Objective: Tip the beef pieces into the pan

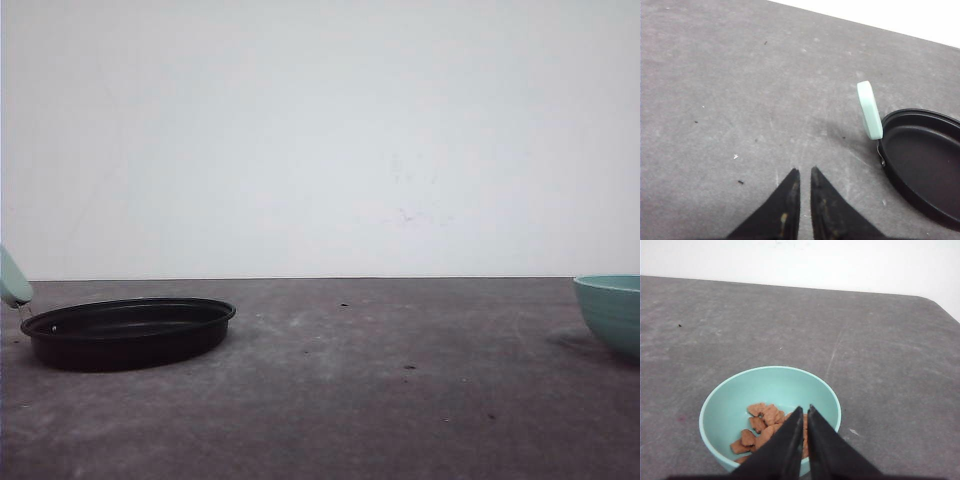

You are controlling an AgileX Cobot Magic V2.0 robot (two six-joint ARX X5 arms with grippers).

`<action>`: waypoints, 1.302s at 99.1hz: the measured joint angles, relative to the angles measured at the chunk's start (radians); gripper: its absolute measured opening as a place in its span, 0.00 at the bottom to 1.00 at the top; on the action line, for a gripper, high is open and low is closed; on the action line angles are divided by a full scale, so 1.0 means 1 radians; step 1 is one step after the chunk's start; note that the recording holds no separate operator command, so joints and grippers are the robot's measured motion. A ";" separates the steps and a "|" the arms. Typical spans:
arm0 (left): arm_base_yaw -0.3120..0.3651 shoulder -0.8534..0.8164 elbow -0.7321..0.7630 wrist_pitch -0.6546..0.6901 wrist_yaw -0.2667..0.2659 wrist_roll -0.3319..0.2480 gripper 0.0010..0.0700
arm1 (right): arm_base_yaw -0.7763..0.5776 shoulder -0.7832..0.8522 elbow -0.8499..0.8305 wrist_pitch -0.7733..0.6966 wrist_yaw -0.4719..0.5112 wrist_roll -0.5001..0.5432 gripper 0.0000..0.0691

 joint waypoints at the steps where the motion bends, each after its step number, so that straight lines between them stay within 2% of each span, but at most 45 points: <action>1: 0.000 0.000 0.000 0.000 0.000 0.000 0.00 | 0.000 0.000 0.000 0.000 0.000 0.000 0.01; 41: 0.000 0.000 -0.003 0.014 -0.003 -0.008 0.00 | 0.000 0.000 0.000 0.000 0.000 0.000 0.01; 50: 0.000 0.000 -0.003 0.014 -0.002 -0.060 0.00 | 0.000 0.000 0.000 0.000 -0.001 0.001 0.01; 62: 0.000 0.000 -0.003 0.014 -0.002 -0.182 0.00 | 0.000 0.000 0.000 0.000 -0.001 0.026 0.01; 66: 0.000 0.000 -0.003 0.014 -0.002 -0.205 0.00 | 0.000 0.000 0.000 0.000 -0.001 0.044 0.01; 92: 0.000 0.000 -0.003 0.013 0.019 -0.243 0.00 | 0.000 0.000 0.000 0.069 -0.013 0.184 0.01; 113: 0.000 0.000 0.000 0.003 0.085 -0.252 0.00 | 0.000 0.000 0.000 0.256 -0.050 0.258 0.01; 119: 0.000 0.000 0.005 -0.008 0.128 -0.252 0.00 | 0.000 0.000 0.000 0.330 -0.047 0.268 0.01; 129: 0.000 0.001 0.040 -0.012 0.231 -0.256 0.00 | 0.000 0.000 0.000 0.449 -0.023 0.290 0.01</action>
